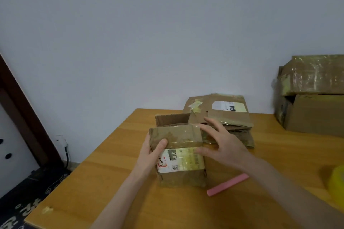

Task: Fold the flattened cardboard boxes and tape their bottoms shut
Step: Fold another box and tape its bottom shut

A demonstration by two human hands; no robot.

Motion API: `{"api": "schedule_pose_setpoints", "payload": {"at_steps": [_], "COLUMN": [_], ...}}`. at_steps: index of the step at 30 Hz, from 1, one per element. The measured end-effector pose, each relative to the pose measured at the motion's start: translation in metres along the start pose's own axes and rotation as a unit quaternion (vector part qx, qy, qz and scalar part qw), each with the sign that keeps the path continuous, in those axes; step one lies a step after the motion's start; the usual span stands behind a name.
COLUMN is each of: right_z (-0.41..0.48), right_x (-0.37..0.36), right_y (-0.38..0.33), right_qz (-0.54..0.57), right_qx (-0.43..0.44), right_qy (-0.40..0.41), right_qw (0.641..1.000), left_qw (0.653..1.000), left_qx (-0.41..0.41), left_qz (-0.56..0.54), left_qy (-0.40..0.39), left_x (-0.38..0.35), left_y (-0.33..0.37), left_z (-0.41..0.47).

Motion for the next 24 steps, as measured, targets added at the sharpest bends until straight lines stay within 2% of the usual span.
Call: {"api": "schedule_pose_setpoints", "payload": {"at_steps": [6,11,15,18,20,22,24], "right_z": [0.009,0.008,0.0,-0.008,-0.008,-0.004,-0.001], "right_x": [0.002,0.006,0.008,0.009,0.007,0.006,0.007], "right_y": [-0.006,-0.013,-0.015,-0.004,0.0,-0.003,-0.007], "right_qz": [0.038,-0.029,0.033,0.12,0.185,0.167,0.135], "right_qx": [0.026,0.046,0.052,0.008,-0.035,-0.033,-0.018], "right_qy": [-0.036,-0.039,0.009,0.071,0.067,0.042,0.016], "right_qw": [0.998,0.998,0.998,0.99,0.98,0.985,0.991], "left_qw": [1.0,0.999,0.998,0.997,0.995,0.994,0.994], "left_qx": [-0.007,-0.022,-0.003,-0.024,-0.057,-0.076,-0.062], "left_qz": [0.0,-0.002,0.006,0.029,0.048,0.037,0.04], "left_qy": [-0.01,-0.041,-0.056,-0.074,-0.065,-0.069,-0.084], "left_x": [0.005,-0.001,0.001,0.005,0.007,0.005,0.005], "left_y": [-0.002,0.003,0.002,0.006,0.011,0.012,0.01], "left_z": [0.0,0.0,0.006,0.011,0.013,0.014,0.017]}}
Point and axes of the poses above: each hand's wrist, its own z-axis towards the middle knuckle, its own x-axis out of the back of the hand, y = z × x, the point moved 6 cm from there along z, towards the middle knuckle, and after that the axes turned 5 degrees about -x, right-handed, at the moved point
